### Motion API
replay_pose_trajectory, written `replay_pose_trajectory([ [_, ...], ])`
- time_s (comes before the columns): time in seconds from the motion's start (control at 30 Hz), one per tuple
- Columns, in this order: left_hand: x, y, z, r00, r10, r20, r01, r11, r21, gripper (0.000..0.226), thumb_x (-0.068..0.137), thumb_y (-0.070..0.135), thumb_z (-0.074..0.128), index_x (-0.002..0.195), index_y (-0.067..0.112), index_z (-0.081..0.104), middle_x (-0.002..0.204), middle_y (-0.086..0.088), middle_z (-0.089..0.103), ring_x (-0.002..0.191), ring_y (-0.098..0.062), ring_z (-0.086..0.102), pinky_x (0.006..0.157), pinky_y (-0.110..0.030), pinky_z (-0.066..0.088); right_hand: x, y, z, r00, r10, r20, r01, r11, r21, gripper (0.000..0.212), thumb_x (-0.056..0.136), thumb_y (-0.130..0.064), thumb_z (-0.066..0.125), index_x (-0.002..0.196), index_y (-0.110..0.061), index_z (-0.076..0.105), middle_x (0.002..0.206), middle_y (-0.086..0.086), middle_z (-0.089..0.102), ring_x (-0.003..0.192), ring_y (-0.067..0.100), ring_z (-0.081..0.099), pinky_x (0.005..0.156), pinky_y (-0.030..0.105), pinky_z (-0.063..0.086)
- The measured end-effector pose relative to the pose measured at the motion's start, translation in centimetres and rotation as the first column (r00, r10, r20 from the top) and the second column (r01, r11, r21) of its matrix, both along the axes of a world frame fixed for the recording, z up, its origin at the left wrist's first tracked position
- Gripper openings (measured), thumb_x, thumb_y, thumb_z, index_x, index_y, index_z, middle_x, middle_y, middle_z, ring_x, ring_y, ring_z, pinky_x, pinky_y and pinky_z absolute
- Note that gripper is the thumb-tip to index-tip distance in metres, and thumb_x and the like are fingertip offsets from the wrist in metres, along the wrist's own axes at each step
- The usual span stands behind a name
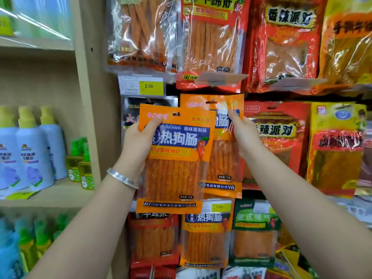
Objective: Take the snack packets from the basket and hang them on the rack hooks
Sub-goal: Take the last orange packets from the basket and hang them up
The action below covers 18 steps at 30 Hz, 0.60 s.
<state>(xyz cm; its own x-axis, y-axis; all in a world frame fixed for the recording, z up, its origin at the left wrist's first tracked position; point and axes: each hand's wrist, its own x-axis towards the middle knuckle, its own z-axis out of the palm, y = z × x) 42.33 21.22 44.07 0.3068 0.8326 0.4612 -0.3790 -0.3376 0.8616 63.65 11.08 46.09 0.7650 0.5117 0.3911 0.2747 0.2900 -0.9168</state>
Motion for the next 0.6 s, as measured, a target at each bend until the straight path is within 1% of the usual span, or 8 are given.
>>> replay_pose_trajectory([
  [0.1, 0.6, 0.2, -0.1, 1.000, -0.015, -0.008, 0.015, 1.000, -0.001, 0.022, 0.082, 0.040, 0.068, 0.079, 0.020, 0.062, 0.080, -0.002, 0.075, 0.072, -0.018, 0.073, 0.055, -0.029, 0.056, 0.3, -0.1, -0.9, 0.972, -0.123, 0.198, 0.106, 0.990, 0.097, 0.011, 0.088, -0.029, 0.061, 0.096, -0.025, 0.054, 0.089, -0.012, 0.059, 0.081, 0.006, 0.058, 0.066, 0.023, 0.043],
  [0.2, 1.4, -0.1, -0.2, 1.000, -0.020, -0.006, 0.020, 1.000, -0.001, 0.021, 0.082, 0.040, 0.068, 0.072, 0.023, 0.061, 0.078, -0.002, 0.075, 0.070, -0.018, 0.072, 0.053, -0.027, 0.056, 0.2, -0.6, -1.9, 0.890, -0.296, 0.347, 0.266, 0.955, 0.132, 0.047, 0.085, -0.019, 0.065, 0.126, -0.018, 0.043, 0.110, -0.009, 0.047, 0.100, 0.007, 0.047, 0.081, 0.019, 0.037],
  [0.27, 2.1, -0.4, -0.3, 1.000, -0.010, -0.009, 0.010, 1.000, -0.003, 0.023, 0.080, 0.041, 0.069, 0.064, 0.027, 0.060, 0.076, -0.001, 0.075, 0.070, -0.019, 0.072, 0.054, -0.028, 0.056, -0.5, -1.1, -2.4, 0.791, -0.405, 0.459, 0.356, 0.914, 0.192, 0.044, 0.086, -0.018, 0.063, 0.126, -0.013, 0.045, 0.114, -0.005, 0.043, 0.107, 0.007, 0.040, 0.091, 0.020, 0.031],
  [0.37, 3.2, -0.6, -0.3, 0.999, 0.024, -0.025, -0.024, 1.000, 0.001, 0.031, 0.077, 0.046, 0.070, 0.054, 0.029, 0.057, 0.076, -0.003, 0.071, 0.077, -0.026, 0.069, 0.070, -0.039, 0.053, -1.5, -1.1, -2.8, 0.875, -0.213, 0.435, 0.157, 0.974, 0.161, 0.011, 0.093, -0.027, 0.052, 0.103, -0.021, 0.054, 0.098, -0.014, 0.053, 0.091, -0.003, 0.050, 0.080, 0.009, 0.036],
  [0.43, 3.9, -1.2, -0.1, 0.999, 0.007, -0.032, -0.007, 1.000, -0.004, 0.038, 0.078, 0.047, 0.069, 0.046, 0.032, 0.055, 0.074, -0.004, 0.068, 0.073, -0.025, 0.065, 0.068, -0.037, 0.048, -2.0, -0.9, -2.6, 0.941, 0.009, 0.339, -0.037, 0.996, 0.077, 0.017, 0.095, -0.038, 0.047, 0.102, -0.024, 0.053, 0.098, -0.013, 0.057, 0.090, -0.003, 0.053, 0.077, 0.013, 0.039],
  [0.5, 4.7, -1.6, 0.3, 0.999, 0.010, -0.038, -0.009, 1.000, 0.017, 0.041, 0.078, 0.049, 0.069, 0.044, 0.033, 0.052, 0.072, -0.008, 0.062, 0.071, -0.025, 0.060, 0.067, -0.037, 0.044, -2.0, -0.6, -2.1, 0.955, 0.067, 0.289, -0.091, 0.994, 0.069, 0.031, 0.094, -0.044, 0.049, 0.112, -0.019, 0.053, 0.107, -0.015, 0.059, 0.101, -0.008, 0.053, 0.086, 0.016, 0.041],
  [0.57, 5.4, -1.9, 0.7, 0.999, 0.052, -0.012, -0.050, 0.992, 0.112, 0.022, 0.080, 0.043, 0.068, 0.060, 0.038, 0.060, 0.077, -0.002, 0.061, 0.077, -0.023, 0.060, 0.071, -0.038, 0.048, -1.8, -0.5, -1.5, 0.960, 0.036, 0.277, -0.072, 0.990, 0.119, 0.024, 0.093, -0.041, 0.053, 0.108, -0.023, 0.057, 0.105, -0.022, 0.062, 0.103, -0.011, 0.054, 0.084, 0.011, 0.043],
  [0.6, 5.5, -2.1, 1.0, 0.998, 0.064, 0.008, -0.064, 0.984, 0.165, 0.003, 0.082, 0.036, 0.068, 0.082, 0.037, 0.065, 0.088, 0.002, 0.065, 0.085, -0.021, 0.064, 0.079, -0.042, 0.052, -1.6, -0.5, -1.2, 0.958, 0.010, 0.287, -0.057, 0.986, 0.155, 0.013, 0.093, -0.038, 0.054, 0.100, -0.028, 0.060, 0.097, -0.027, 0.064, 0.097, -0.012, 0.056, 0.077, 0.010, 0.044],
])
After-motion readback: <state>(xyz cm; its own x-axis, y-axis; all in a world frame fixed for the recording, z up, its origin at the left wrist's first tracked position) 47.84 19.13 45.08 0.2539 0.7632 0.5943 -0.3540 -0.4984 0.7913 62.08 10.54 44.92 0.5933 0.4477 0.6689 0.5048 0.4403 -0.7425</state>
